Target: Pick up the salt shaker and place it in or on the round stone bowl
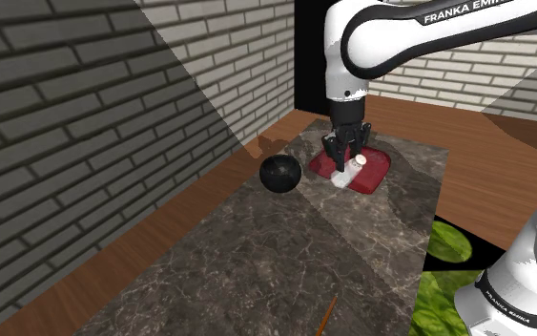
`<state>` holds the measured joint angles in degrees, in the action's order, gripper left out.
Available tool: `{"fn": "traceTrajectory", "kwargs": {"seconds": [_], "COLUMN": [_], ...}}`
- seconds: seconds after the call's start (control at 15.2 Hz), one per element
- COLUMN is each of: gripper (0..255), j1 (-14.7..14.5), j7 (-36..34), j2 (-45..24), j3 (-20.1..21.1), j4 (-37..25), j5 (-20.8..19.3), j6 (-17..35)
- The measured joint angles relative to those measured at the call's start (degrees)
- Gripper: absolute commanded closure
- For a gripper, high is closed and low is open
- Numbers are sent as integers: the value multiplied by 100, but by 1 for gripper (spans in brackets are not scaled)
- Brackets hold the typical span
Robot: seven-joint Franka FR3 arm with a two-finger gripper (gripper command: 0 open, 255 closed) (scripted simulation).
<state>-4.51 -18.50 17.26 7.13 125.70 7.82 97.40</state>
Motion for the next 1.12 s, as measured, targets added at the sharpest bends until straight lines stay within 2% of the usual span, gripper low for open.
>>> {"fn": "traceTrajectory", "kwargs": {"seconds": [0.2,0.46,0.79,1.12], "gripper": [255,255,255,255], "j1": [12,67,81,54], "j7": [-8,10,-42,-102], "j2": [-86,-832,-2005,-3294], "j3": [-12,-39,-36,-46], "j4": [-265,-1117,-2483,-4281], "j5": [-21,-127,-263,-407], "j6": [-175,-297,-494,-1010]}}
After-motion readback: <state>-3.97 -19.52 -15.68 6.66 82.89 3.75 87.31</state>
